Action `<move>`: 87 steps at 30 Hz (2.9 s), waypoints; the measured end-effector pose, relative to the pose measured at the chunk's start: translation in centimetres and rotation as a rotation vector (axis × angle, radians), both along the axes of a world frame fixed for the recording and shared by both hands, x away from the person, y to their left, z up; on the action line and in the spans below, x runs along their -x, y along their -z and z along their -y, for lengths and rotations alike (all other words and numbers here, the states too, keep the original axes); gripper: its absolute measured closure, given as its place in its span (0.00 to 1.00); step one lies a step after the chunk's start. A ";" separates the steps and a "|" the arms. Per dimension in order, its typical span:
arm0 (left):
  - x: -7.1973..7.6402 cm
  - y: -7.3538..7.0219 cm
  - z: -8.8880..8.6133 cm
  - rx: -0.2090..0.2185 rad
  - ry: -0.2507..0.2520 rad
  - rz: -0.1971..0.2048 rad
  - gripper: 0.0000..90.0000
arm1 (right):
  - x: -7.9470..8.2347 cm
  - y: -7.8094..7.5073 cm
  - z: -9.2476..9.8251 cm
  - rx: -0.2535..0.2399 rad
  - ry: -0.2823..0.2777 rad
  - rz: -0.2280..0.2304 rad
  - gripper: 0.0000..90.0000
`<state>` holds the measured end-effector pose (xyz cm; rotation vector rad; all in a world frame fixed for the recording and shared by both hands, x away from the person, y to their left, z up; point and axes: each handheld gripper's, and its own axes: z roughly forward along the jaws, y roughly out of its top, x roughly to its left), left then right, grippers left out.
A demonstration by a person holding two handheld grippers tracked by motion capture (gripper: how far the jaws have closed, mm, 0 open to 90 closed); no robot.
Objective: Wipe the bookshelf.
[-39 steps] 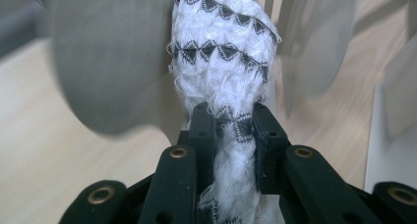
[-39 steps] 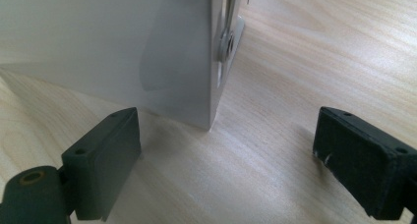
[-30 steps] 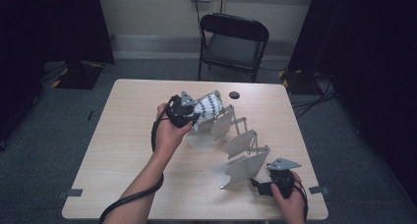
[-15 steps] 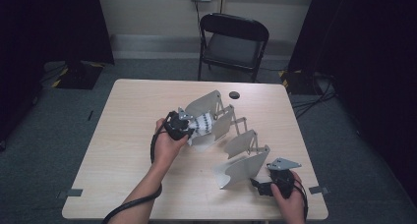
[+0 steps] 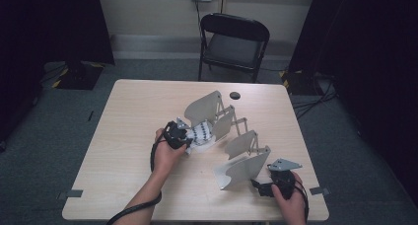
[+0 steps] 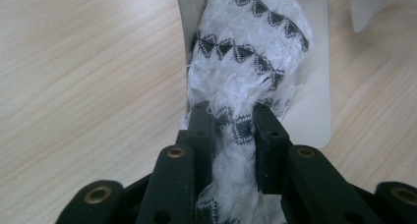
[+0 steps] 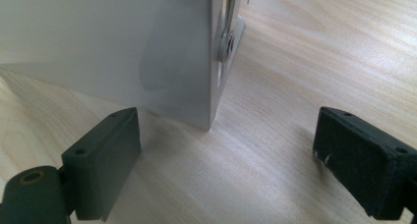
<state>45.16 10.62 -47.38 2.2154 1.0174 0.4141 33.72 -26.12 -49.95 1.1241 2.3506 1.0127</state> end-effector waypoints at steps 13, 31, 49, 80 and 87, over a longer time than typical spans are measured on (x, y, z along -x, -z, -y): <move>0.1 0.1 0.2 -0.012 0.003 0.010 0.60 | 0.0 0.0 0.0 0.000 0.000 0.000 0.11; 0.5 -1.3 0.4 -0.009 0.017 -0.007 0.84 | 0.0 0.0 0.0 0.000 0.000 0.000 0.11; -0.4 -11.3 0.6 0.075 0.002 0.172 0.84 | 0.0 0.0 0.0 0.000 0.000 0.000 0.11; 0.1 -0.9 -0.4 0.024 -0.046 -0.001 0.83 | 0.0 0.0 0.0 0.000 -0.001 0.000 0.11; 0.5 -0.2 -0.9 0.026 -0.048 -0.034 0.83 | 0.0 0.0 0.0 0.000 0.000 -0.001 0.11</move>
